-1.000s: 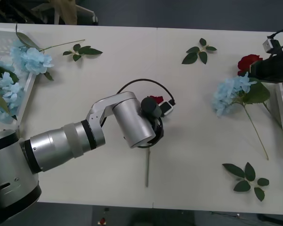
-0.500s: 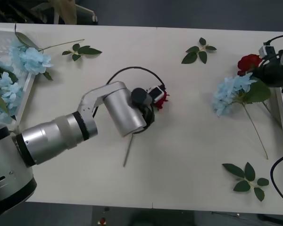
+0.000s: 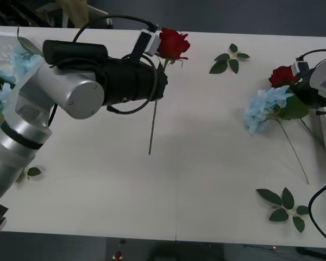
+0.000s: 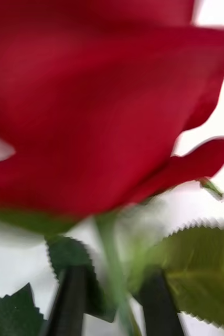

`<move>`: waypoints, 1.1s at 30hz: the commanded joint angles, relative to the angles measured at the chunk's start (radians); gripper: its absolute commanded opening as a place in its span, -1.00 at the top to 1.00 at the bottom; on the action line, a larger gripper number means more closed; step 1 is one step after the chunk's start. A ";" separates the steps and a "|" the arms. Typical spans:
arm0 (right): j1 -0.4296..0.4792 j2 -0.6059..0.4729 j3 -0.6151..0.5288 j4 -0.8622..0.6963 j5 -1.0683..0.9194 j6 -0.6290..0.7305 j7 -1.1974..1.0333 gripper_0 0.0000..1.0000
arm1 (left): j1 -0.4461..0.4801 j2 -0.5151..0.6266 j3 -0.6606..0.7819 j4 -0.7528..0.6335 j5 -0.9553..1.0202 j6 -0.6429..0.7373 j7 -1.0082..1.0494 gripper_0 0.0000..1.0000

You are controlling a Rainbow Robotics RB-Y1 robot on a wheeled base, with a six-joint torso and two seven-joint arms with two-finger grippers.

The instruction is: Put the red flowers into the right box and the blue flowers into the left box

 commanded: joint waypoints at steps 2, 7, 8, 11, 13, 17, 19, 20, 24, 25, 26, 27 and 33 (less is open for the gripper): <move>-0.027 0.003 -0.022 0.001 0.000 -0.001 -0.029 1.00 | 0.086 -0.069 0.084 -0.096 0.152 -0.011 -0.214 1.00; -0.032 -0.014 -0.030 0.000 -0.040 0.043 -0.024 1.00 | 0.184 -0.186 0.155 -0.096 0.368 0.002 -0.570 1.00; -0.036 -0.025 -0.036 -0.003 -0.050 0.065 -0.020 1.00 | 0.200 -0.215 0.162 -0.096 0.400 0.024 -0.649 1.00; -0.053 -0.057 -0.071 -0.017 -0.072 0.140 -0.007 1.00 | 0.206 -0.275 0.164 -0.096 0.448 0.079 -0.800 1.00; -0.064 -0.085 -0.105 -0.025 -0.083 0.195 0.002 1.00 | 0.204 -0.302 0.165 -0.096 0.462 0.093 -0.861 1.00; -0.081 -0.177 -0.184 -0.054 -0.121 0.354 0.091 1.00 | 0.186 -0.325 0.161 -0.096 0.485 0.093 -0.974 1.00; -0.082 -0.235 -0.241 -0.055 -0.144 0.439 0.137 1.00 | 0.174 -0.330 0.156 -0.096 0.523 0.093 -0.991 1.00; -0.081 -0.272 -0.280 -0.055 -0.145 0.491 0.166 1.00 | 0.170 -0.330 0.159 -0.096 0.555 0.093 -0.991 1.00; -0.082 -0.385 -0.370 -0.054 -0.119 0.634 0.254 1.00 | 0.170 -0.328 0.165 -0.096 0.595 0.091 -0.999 1.00; -0.082 -0.415 -0.390 -0.054 -0.104 0.667 0.278 1.00 | 0.169 -0.327 0.167 -0.096 0.601 0.091 -1.001 1.00; -0.082 -0.441 -0.405 -0.054 -0.089 0.690 0.298 1.00 | 0.169 -0.327 0.167 -0.096 0.604 0.090 -1.001 1.00; -0.082 -0.462 -0.418 -0.054 -0.072 0.710 0.318 1.00 | 0.170 -0.327 0.167 -0.096 0.604 0.088 -1.001 1.00; -0.075 -0.540 -0.464 -0.055 0.060 0.718 0.373 1.00 | 0.169 -0.327 0.167 -0.096 0.614 0.084 -1.002 1.00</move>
